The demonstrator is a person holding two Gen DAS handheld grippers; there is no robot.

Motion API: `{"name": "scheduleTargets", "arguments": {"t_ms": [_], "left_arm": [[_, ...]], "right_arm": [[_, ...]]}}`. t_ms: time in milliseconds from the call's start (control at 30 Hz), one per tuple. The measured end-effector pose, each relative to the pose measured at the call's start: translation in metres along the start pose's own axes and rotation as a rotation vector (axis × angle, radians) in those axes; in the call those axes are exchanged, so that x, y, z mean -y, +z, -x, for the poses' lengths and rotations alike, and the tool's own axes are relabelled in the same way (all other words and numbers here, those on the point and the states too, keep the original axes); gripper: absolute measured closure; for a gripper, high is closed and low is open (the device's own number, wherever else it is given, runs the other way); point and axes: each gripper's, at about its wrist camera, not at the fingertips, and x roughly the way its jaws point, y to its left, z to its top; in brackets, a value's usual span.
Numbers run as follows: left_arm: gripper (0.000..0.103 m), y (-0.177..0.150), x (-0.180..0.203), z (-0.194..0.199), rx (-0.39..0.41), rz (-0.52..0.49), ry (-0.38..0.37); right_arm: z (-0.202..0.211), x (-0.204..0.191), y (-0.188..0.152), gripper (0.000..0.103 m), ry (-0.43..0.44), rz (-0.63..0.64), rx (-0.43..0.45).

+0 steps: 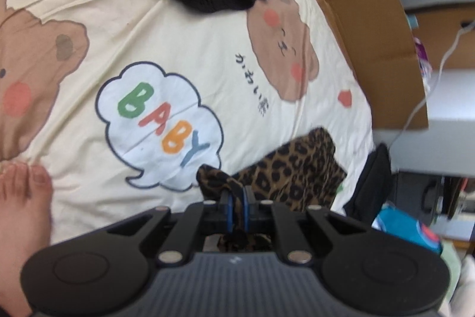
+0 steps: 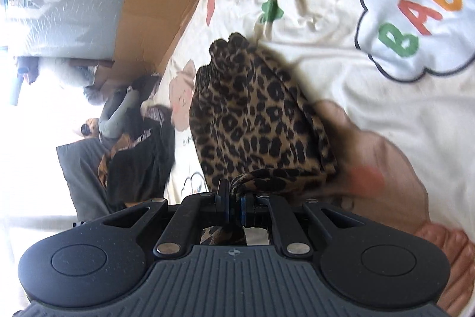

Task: Fold clothes

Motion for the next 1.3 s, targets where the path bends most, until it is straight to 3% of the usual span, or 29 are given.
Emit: {"name": "scheduleTargets", "arguments": {"t_ms": [333, 567, 900, 1000, 1067, 1133, 1200, 1300], "left_arm": [[0.096, 0.030, 0.012, -0.039, 0.015, 0.028, 0.006], [0.096, 0.054, 0.027, -0.050, 0.027, 0.026, -0.057], [0.096, 0.073, 0.017, -0.105, -0.005, -0.004, -0.005], [0.096, 0.079, 0.012, -0.118, -0.008, -0.005, -0.030], [0.093, 0.082, 0.013, -0.124, -0.016, -0.013, -0.083], [0.073, 0.085, 0.016, -0.129, -0.027, -0.031, -0.109], [0.060, 0.084, 0.018, -0.135, -0.043, -0.065, -0.121], [0.060, 0.082, 0.019, -0.143, -0.066, -0.090, -0.115]], "right_arm": [[-0.021, 0.007, 0.031, 0.098, -0.021, -0.009, 0.018], [-0.025, 0.005, 0.052, 0.097, 0.022, 0.002, 0.063], [-0.047, 0.035, 0.066, 0.097, 0.061, -0.048, 0.127], [-0.051, 0.046, 0.067, 0.093, 0.087, -0.072, 0.150], [-0.052, 0.053, 0.064, 0.084, 0.106, -0.105, 0.165], [-0.049, 0.053, 0.060, 0.057, 0.137, -0.110, 0.171], [-0.050, 0.049, 0.059, 0.051, 0.136, -0.087, 0.146], [-0.052, 0.044, 0.060, 0.047, 0.119, -0.063, 0.119]]}}
